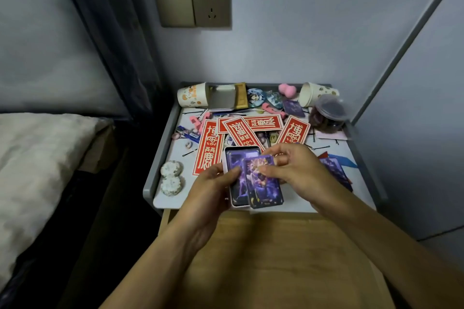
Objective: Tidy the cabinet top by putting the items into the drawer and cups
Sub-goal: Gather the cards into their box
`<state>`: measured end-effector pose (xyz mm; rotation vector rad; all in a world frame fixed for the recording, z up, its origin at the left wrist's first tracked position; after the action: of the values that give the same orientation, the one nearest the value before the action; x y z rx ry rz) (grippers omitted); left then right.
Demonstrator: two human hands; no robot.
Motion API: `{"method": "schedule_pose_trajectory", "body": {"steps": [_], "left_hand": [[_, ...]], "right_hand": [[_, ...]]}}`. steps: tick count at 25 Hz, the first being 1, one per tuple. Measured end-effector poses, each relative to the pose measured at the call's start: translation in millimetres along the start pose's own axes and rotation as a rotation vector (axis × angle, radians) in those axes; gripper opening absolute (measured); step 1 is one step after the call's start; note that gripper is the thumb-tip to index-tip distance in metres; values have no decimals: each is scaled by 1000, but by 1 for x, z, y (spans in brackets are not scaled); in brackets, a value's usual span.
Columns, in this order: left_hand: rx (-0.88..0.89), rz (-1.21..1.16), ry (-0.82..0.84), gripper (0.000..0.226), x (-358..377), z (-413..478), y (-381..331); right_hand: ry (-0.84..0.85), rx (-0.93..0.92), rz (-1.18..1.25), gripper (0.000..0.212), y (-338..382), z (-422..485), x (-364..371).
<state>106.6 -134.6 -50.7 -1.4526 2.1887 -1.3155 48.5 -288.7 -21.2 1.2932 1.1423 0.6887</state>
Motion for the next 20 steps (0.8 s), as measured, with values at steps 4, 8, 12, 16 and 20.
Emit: {"method": "schedule_pose_trajectory", "body": {"steps": [4,8,12,16,20], "left_hand": [[-5,26,-17,18,2,2,3],[-3,44,-36,18,-1,1,6],[-22,81,7,23,0,0,9],[-32,95,-6,27,-1,0,11],[-15,3,-51,16,-4,-1,4]], "right_hand": [[8,-3,-155,21,-3,2,-1],[-43,-99,-419,25,5,5,-7],[3,-112,-304,25,4,4,6],[-19,-160,-359,24,-1,-2,18],[-133,-294,-279,24,6,-2,11]]}}
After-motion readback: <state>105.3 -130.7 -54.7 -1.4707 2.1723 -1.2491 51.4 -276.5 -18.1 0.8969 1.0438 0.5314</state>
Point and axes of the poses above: each hand's wrist, its own z-axis towards the middle knuckle, its own x-axis out of the palm, y = z × x, the point moved 5 cm from there along z, towards the middle knuckle, and after that the axes turned 11 degrees about -x, right-handed, at the moved point
